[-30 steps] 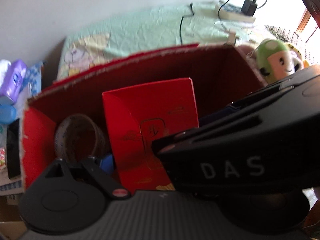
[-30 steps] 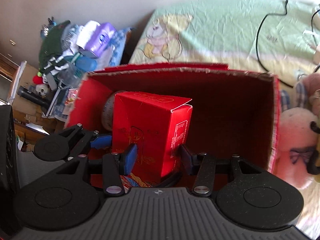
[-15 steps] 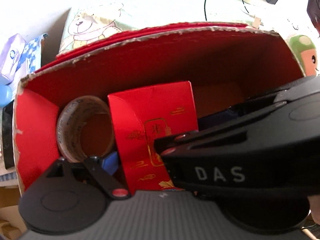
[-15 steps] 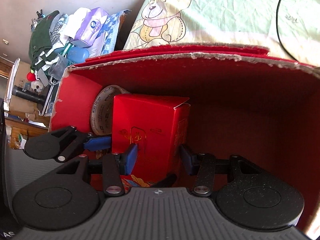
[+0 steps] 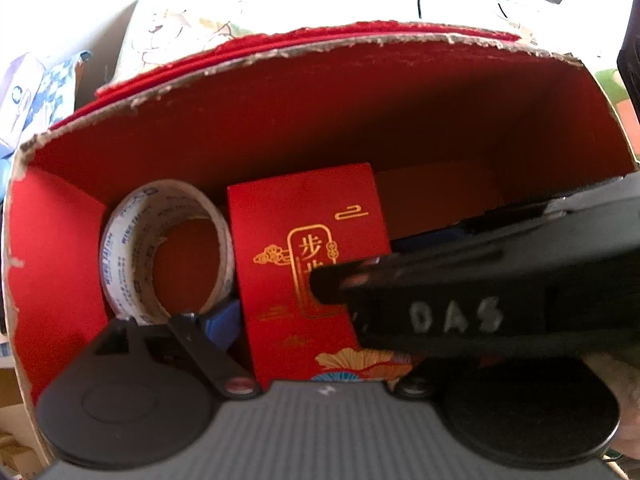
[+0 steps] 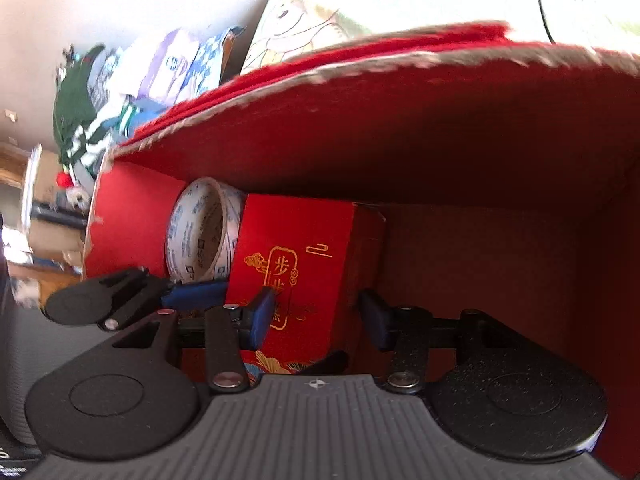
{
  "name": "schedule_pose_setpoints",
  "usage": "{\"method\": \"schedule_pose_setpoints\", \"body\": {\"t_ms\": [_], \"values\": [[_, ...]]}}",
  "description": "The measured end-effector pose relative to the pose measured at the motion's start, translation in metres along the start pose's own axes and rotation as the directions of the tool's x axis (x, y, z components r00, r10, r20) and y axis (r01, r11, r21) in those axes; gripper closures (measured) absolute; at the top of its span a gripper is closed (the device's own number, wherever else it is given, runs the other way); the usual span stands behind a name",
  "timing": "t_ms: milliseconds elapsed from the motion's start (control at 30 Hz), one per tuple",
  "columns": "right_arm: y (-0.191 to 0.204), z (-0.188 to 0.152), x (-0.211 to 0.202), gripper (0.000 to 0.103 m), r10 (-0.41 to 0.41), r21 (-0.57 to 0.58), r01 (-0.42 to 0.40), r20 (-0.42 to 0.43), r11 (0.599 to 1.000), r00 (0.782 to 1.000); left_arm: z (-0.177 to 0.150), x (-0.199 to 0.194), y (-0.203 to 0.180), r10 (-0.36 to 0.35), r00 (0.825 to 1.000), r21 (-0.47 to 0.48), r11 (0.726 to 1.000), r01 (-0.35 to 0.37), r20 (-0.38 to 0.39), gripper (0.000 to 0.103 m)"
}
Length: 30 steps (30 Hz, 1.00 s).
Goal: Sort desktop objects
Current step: 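Set the red carton down beside the tape roll and open the right gripper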
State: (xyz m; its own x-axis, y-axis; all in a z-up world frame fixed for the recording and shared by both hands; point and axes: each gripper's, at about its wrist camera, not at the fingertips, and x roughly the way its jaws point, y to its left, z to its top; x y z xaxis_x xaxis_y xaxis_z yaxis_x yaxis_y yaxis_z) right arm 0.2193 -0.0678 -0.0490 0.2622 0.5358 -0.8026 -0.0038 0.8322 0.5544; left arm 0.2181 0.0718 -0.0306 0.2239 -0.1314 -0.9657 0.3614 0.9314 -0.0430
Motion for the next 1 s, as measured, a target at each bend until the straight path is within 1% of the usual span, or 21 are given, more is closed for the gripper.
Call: {"method": "schedule_pose_setpoints", "body": {"t_ms": [67,233,367,433,567,633,700,800,900,933,1000], "values": [[-0.002,0.0,-0.003,0.051,0.005,0.01,-0.006,0.026,1.0,1.0,0.001,0.0,0.0,-0.002,1.0,-0.002,1.0,0.002,-0.001,0.016],[0.004,-0.003,-0.012,0.051,-0.011,-0.042,0.015,0.101,0.999,0.995,0.002,-0.003,0.004,-0.017,1.0,-0.023,1.0,0.017,0.007,0.016],[0.003,0.001,-0.008,0.05,-0.012,-0.037,0.015,0.083,0.999,0.997,0.003,-0.005,0.005,-0.012,1.0,-0.022,1.0,0.012,0.009,0.018],[0.002,0.002,-0.008,0.05,-0.014,-0.028,0.016,0.087,0.999,0.996,0.003,-0.007,0.006,-0.018,1.0,-0.028,0.999,0.018,0.012,0.018],[-0.006,0.002,-0.014,0.051,-0.031,0.012,0.03,0.135,0.999,0.99,0.005,-0.01,0.007,-0.022,1.0,-0.031,0.999,0.022,0.023,0.016],[-0.007,0.003,-0.013,0.051,0.0,0.02,-0.002,0.129,1.0,0.992,0.006,-0.011,0.008,-0.027,0.999,-0.035,0.999,0.028,0.025,0.016],[-0.006,0.003,-0.012,0.05,0.016,0.005,-0.017,0.116,1.0,0.993,0.007,-0.012,0.009,-0.026,0.999,-0.037,0.999,0.027,0.025,0.016],[-0.003,0.002,-0.012,0.049,0.007,-0.023,-0.004,0.118,1.0,0.993,0.008,-0.013,0.01,-0.025,0.999,-0.038,0.999,0.026,0.027,0.017],[-0.003,0.002,-0.012,0.048,0.006,-0.03,-0.003,0.113,1.0,0.994,0.01,-0.015,0.01,-0.022,0.999,-0.039,0.999,0.023,0.03,0.017],[0.002,0.003,-0.008,0.048,0.002,-0.031,0.002,0.113,1.0,0.994,0.007,-0.016,0.012,-0.019,0.999,-0.037,0.999,0.02,0.032,0.018],[0.004,0.003,-0.007,0.048,-0.001,-0.029,0.004,0.118,1.0,0.993,0.011,-0.017,0.004,-0.014,0.999,-0.037,0.999,0.015,0.035,0.018]]}}
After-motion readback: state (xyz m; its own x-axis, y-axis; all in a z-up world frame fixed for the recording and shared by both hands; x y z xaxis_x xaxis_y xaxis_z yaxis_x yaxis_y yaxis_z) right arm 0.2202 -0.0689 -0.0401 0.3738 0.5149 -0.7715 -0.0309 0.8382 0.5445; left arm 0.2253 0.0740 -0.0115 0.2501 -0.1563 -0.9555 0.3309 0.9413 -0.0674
